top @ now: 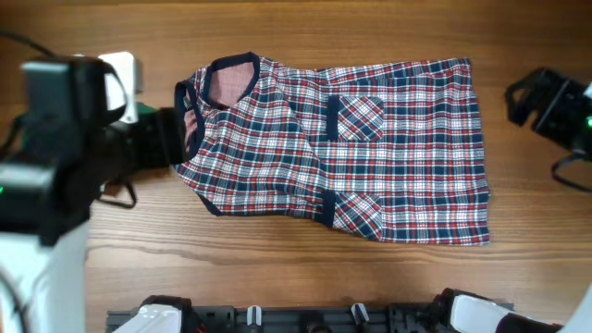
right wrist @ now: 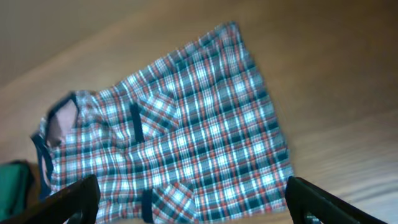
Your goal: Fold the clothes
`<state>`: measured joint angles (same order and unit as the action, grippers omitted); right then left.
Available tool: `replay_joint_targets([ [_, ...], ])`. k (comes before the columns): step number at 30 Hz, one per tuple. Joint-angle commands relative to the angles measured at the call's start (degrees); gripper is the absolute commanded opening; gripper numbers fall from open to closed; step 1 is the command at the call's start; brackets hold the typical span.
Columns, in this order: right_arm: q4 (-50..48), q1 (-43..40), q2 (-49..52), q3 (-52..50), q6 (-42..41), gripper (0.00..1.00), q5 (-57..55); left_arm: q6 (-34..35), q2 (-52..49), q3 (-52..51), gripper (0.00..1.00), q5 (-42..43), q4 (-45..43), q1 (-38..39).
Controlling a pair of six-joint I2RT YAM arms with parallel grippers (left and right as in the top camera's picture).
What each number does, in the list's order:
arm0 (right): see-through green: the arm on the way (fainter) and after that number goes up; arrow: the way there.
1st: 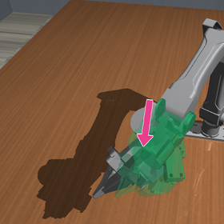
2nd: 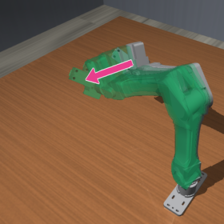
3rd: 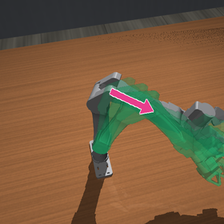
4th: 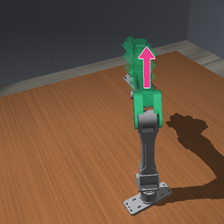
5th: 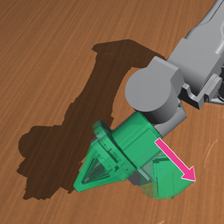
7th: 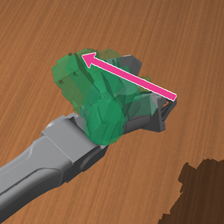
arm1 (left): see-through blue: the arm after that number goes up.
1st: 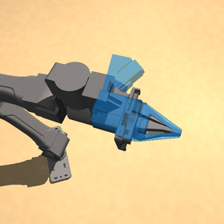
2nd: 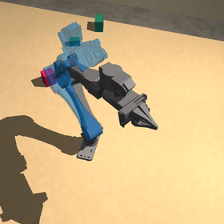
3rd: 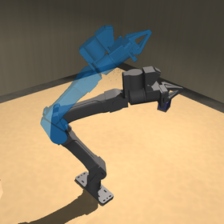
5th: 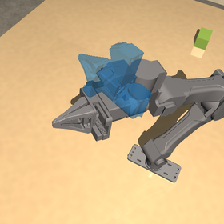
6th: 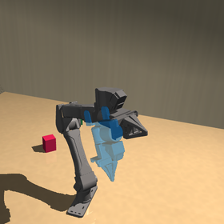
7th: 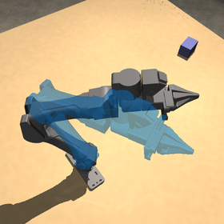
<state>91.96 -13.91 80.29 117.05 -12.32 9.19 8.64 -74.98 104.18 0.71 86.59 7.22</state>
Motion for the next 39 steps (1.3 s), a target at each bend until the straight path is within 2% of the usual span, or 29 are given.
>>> replay_joint_targets([
  [1,-2.12,0.13,2.56,-12.98,-1.25,0.96,5.38,2.32,-3.61,-18.32,0.82,3.63,-7.87,0.02],
  [5,-9.84,0.13,2.54,-34.12,-4.17,0.98,9.81,3.91,-5.99,-37.51,0.81,11.78,-20.02,0.02],
  [8,-15.69,0.13,2.54,-48.59,-7.65,0.99,10.40,4.26,-8.70,-46.99,0.81,17.94,-25.20,0.09],
  [16,-26.14,0.13,2.54,-70.07,-12.57,0.99,15.17,5.62,-13.40,-54.77,0.84,20.28,-29.44,0.17],
  [20,-31.41,0.13,2.51,-76.54,-13.75,0.99,15.50,9.20,-15.08,-57.37,0.82,19.74,-36.63,0.17],
  [21,-31.80,0.13,2.51,-76.72,-13.75,0.99,15.47,10.86,-16.17,-57.66,0.75,18.14,-37.86,0.17],
  [26,-33.97,0.13,2.51,-76.72,-13.88,0.99,15.54,14.40,-21.88,-57.68,0.65,16.76,-44.19,0.17],
  [28,-34.67,0.13,2.51,-76.70,-14.69,1.00,15.52,14.73,-24.63,-57.68,0.49,16.79,-44.44,0.17],
  [29,-35.23,0.13,2.51,-76.72,-14.75,0.99,15.52,14.80,-25.14,-57.68,0.38,16.81,-44.44,0.17],
  [30,-35.67,0.13,2.51,-76.72,-14.84,0.99,15.30,14.82,-25.16,-57.68,0.21,16.81,-44.44,0.17],
  [31,-36.30,0.13,2.51,-76.72,-14.97,0.99,15.21,15.47,-24.98,-57.68,0.08,16.81,-44.41,0.17],
  [32,-37.03,0.13,2.51,-76.72,-15.76,0.98,14.93,15.87,-24.87,-57.68,0.04,16.83,-44.37,0.15],
  [33,-38.23,0.13,2.51,-76.72,-17.68,0.98,13.97,15.85,-24.63,-57.66,0.04,17.11,-44.15,0.15],
  [35,-41.31,0.13,2.51,-76.72,-19.89,0.90,11.61,15.85,-24.06,-57.66,0.04,17.09,-43.65,0.15],
  [36,-43.06,0.13,2.54,-76.72,-21.35,0.76,10.12,15.85,-23.43,-57.61,0.04,17.11,-43.28,0.11],
  [37,-44.06,0.13,2.54,-76.72,-21.33,0.52,9.77,15.85,-22.75,-57.57,0.04,17.11,-42.93,0.04],
  [38,-45.09,0.13,2.54,-76.72,-21.31,0.35,9.62,15.85,-21.66,-57.46,0.04,17.07,-42.53,0.04],
  [39,-45.64,0.13,2.54,-76.72,-21.31,0.12,9.60,15.85,-20.44,-57.22,0.04,17.07,-41.94,0.00],
])
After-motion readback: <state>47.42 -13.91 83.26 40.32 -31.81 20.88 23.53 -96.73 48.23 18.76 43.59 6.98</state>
